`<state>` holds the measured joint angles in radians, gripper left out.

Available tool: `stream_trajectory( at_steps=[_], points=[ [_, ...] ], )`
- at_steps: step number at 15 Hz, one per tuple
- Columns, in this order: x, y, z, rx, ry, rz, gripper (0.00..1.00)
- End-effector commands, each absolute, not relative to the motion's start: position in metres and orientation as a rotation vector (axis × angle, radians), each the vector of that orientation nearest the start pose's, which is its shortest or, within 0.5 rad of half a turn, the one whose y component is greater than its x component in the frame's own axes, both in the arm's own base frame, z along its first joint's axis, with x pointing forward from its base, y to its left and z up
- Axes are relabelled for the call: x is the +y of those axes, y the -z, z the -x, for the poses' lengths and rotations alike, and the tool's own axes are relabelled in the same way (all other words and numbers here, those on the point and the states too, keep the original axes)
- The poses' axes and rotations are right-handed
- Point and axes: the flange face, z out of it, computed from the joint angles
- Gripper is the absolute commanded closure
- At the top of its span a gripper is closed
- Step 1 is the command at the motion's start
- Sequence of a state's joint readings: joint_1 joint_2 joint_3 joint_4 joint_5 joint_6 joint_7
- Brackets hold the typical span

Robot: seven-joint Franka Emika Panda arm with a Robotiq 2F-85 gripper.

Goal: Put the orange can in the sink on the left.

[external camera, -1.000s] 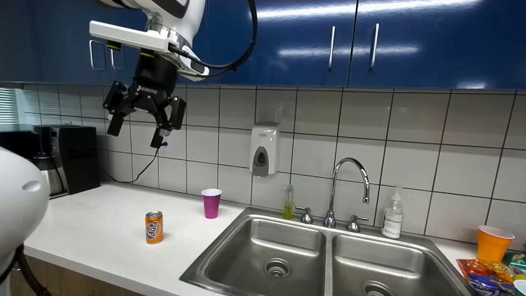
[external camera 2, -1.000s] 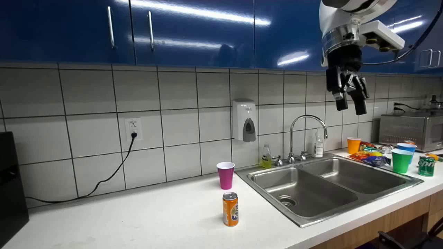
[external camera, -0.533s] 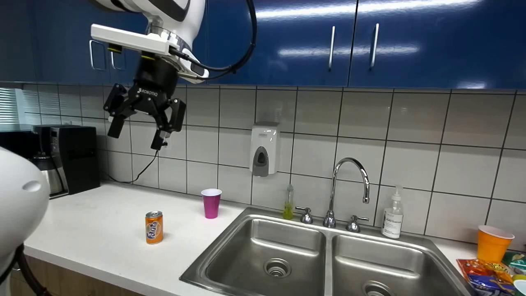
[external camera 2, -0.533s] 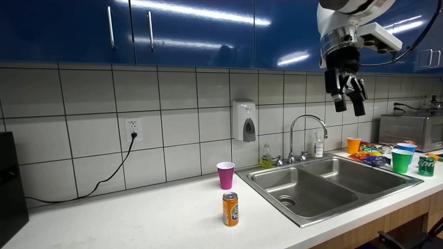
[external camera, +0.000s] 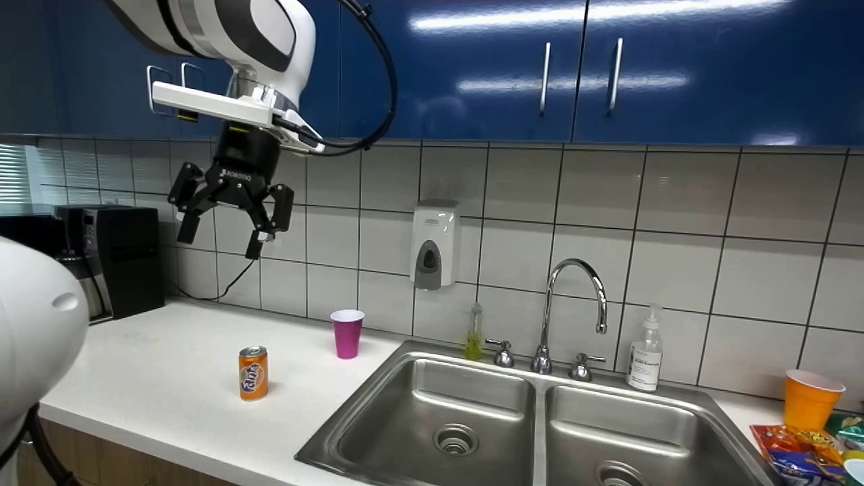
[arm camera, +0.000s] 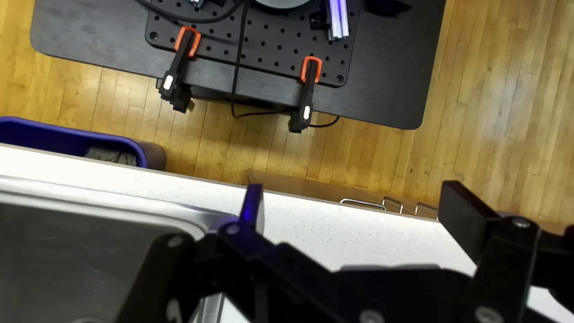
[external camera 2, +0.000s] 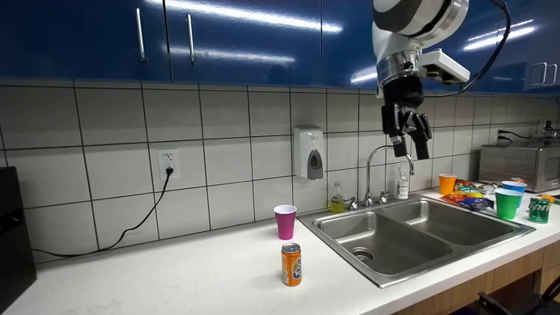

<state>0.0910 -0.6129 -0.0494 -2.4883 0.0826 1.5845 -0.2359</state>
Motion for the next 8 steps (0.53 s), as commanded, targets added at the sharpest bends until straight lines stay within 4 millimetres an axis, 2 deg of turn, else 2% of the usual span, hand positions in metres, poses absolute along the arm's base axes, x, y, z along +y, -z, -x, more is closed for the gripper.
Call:
stream_trajectory(
  at_steps=[1, 8],
  points=[
    [0.046, -0.465, -0.345, -0.453, -0.386, 2.938, 0.0],
    [0.077, -0.434, -0.377, -0.502, -0.304, 2.941, 0.0]
  ],
)
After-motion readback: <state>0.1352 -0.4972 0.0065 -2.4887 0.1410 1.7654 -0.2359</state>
